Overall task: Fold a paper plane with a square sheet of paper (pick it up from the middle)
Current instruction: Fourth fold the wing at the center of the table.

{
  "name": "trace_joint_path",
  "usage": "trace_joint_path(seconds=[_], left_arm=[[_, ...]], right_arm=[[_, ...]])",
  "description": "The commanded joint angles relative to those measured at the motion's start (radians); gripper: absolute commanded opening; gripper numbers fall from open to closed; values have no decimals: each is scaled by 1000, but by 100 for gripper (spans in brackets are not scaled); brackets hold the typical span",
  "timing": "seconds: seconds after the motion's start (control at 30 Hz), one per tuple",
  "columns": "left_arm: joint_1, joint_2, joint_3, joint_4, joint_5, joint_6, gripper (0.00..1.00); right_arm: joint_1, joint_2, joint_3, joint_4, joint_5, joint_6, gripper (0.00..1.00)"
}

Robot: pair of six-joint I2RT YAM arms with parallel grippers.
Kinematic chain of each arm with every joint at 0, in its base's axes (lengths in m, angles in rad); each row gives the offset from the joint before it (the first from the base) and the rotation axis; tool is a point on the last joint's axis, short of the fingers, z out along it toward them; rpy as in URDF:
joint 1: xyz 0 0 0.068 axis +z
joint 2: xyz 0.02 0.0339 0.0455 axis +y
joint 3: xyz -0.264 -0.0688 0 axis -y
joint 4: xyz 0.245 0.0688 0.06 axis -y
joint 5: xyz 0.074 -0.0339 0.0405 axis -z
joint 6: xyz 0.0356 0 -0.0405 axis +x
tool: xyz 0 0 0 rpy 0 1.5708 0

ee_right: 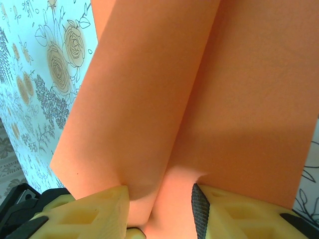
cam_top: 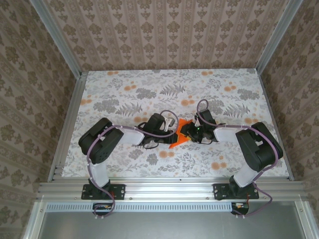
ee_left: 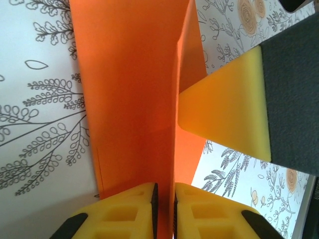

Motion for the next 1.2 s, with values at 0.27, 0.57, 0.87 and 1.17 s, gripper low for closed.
trace_joint_path(seconds=[0.27,0.57,0.87,1.17], left_arm=[[27,-43,-12,60,73,-60,29],[61,-152,-92,57,23,-96,34],[58,-180,-129,118,12,-126,32],[30,-132,-94,133,44,-121,25]], right_arm=[[-1,66,-22,-172,97,-39,44],[5,105,36,-303,171,-33,49],[22,162,112,-436,248,-5,52],[30,194,122,-474,281,36,52]])
